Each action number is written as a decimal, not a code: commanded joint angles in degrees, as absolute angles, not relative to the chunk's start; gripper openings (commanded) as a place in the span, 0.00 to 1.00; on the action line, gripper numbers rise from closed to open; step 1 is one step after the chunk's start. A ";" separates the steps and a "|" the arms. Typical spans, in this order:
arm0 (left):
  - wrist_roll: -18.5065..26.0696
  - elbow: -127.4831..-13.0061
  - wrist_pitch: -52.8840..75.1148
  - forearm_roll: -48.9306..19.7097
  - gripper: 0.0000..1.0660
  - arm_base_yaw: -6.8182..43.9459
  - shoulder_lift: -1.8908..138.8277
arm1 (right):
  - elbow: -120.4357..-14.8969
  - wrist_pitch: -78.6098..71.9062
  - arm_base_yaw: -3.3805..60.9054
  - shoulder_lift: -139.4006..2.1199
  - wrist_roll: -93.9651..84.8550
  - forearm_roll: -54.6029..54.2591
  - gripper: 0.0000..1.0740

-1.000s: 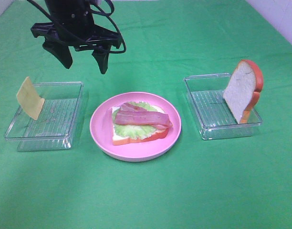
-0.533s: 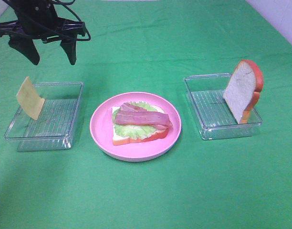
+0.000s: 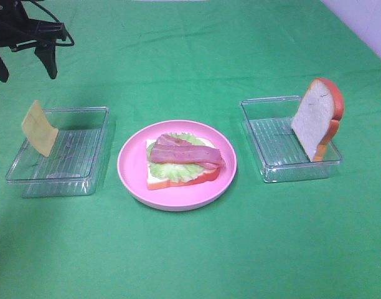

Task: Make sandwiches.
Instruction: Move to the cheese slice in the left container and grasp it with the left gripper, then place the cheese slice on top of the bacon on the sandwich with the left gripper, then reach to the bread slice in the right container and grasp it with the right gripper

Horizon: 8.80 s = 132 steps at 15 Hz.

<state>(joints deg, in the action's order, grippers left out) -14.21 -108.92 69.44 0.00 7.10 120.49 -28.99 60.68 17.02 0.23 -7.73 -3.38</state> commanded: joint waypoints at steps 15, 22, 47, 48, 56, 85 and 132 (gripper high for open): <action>-13.69 -108.86 71.91 1.66 0.70 6.82 130.86 | -28.82 60.62 17.19 1.55 -7.28 -3.04 0.71; -13.24 -108.86 71.68 1.66 0.39 6.82 130.92 | -28.82 60.62 17.19 1.55 -7.28 -2.98 0.71; -7.56 -110.47 71.51 -8.88 0.00 6.82 122.50 | -28.82 60.62 17.19 1.55 -7.28 -2.98 0.71; -6.30 -110.47 70.53 -12.26 0.00 6.82 121.87 | -28.82 60.62 17.19 1.55 -7.28 -2.98 0.71; 4.53 -110.35 61.59 -35.81 0.00 16.62 123.07 | -28.82 60.62 17.19 1.55 -7.28 -2.98 0.71; -6.47 -114.76 69.33 -8.82 0.69 27.50 130.35 | -28.82 60.62 17.19 1.55 -7.28 -2.98 0.71; -3.61 -28.93 59.76 1.55 0.69 27.50 2.58 | -47.90 47.84 17.07 -57.35 14.21 15.41 0.62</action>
<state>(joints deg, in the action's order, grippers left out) -3.95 -29.16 59.93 1.38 27.50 3.04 -47.15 48.47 17.02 -56.38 13.98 14.73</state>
